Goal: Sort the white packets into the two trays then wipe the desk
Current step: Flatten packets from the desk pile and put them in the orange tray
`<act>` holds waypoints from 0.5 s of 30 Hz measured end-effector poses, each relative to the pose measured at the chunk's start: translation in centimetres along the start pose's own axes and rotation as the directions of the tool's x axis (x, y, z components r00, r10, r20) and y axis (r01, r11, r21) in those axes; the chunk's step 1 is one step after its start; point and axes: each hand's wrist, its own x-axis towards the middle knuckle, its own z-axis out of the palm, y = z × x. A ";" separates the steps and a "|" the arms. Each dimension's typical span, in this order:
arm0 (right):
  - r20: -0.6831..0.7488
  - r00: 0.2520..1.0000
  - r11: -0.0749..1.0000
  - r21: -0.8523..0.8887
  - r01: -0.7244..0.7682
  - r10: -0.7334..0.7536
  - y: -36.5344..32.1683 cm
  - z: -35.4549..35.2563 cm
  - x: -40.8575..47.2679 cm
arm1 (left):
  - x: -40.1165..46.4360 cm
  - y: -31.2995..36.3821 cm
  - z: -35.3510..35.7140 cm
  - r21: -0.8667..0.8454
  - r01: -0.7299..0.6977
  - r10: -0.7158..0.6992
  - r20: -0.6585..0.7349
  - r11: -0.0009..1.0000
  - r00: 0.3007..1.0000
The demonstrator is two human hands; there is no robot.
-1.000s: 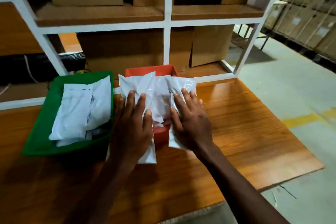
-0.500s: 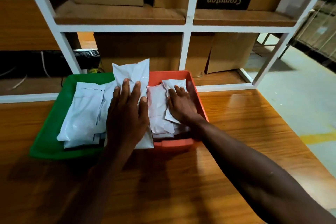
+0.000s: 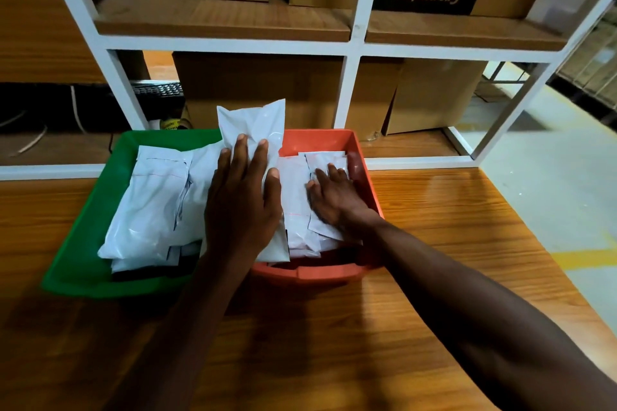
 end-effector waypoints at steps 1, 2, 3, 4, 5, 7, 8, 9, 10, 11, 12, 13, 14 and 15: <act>-0.033 0.999 1.000 0.003 0.013 -0.013 -0.2 -0.9 -0.2 | 0.2 0.2 0.1 -0.003 -0.010 0.010 0.001 1.000 1.000; -0.046 0.999 0.999 0.032 0.019 -0.017 -0.3 -1.7 -0.5 | 0.5 0.5 0.3 -0.005 -0.017 0.018 0.005 1.000 1.000; -0.061 0.998 0.997 0.074 0.032 -0.028 -0.4 -2.6 -0.9 | 0.7 0.8 0.6 -0.002 -0.028 0.028 0.009 1.000 1.000; -0.086 0.996 0.988 0.148 0.042 -0.030 -0.3 -3.4 -1.3 | 1.0 1.1 0.9 0.005 -0.044 0.044 0.004 0.999 0.999; -0.136 0.990 0.973 0.222 0.058 -0.028 -0.3 -4.4 -2.0 | 1.4 1.5 1.3 0.012 -0.065 0.066 -0.005 0.998 0.998; -0.259 0.966 0.936 0.342 0.088 0.004 -0.1 -6.3 -3.8 | 2.2 2.4 2.4 0.031 -0.104 0.105 -0.021 0.994 0.994; -0.311 0.950 0.924 0.370 0.096 0.026 0.2 -7.2 -4.8 | 2.7 2.8 3.1 0.053 -0.117 0.118 -0.011 0.992 0.993; -0.350 0.936 0.919 0.382 0.100 0.043 0.4 -8.0 -5.9 | 3.3 3.1 4.0 0.078 -0.126 0.125 0.015 0.989 0.992; -0.380 0.923 0.913 0.394 0.105 0.058 0.7 -8.6 -6.8 | 3.8 3.3 5.0 0.099 -0.130 0.125 0.057 0.987 0.991; -0.403 0.913 0.906 0.409 0.113 0.068 1.0 -9.1 -7.7 | 4.3 3.3 6.1 0.113 -0.130 0.118 0.110 0.985 0.987; -0.422 0.904 0.897 0.424 0.125 0.074 1.4 -9.4 -8.4 | 4.7 3.2 7.2 0.133 -0.124 0.102 0.163 0.983 0.981; -0.436 0.897 0.892 0.431 0.139 0.071 1.7 -9.6 -9.0 | 4.9 3.0 8.3 0.160 -0.111 0.076 0.212 0.981 0.974; -0.447 0.892 0.892 0.427 0.149 0.066 2.1 -9.6 -9.4 | 5.0 2.7 9.2 0.189 -0.095 0.045 0.255 0.977 0.966; -0.456 0.888 0.897 0.414 0.157 0.056 2.4 -9.5 -9.8 | 4.9 2.5 10.0 0.214 -0.081 0.014 0.298 0.973 0.954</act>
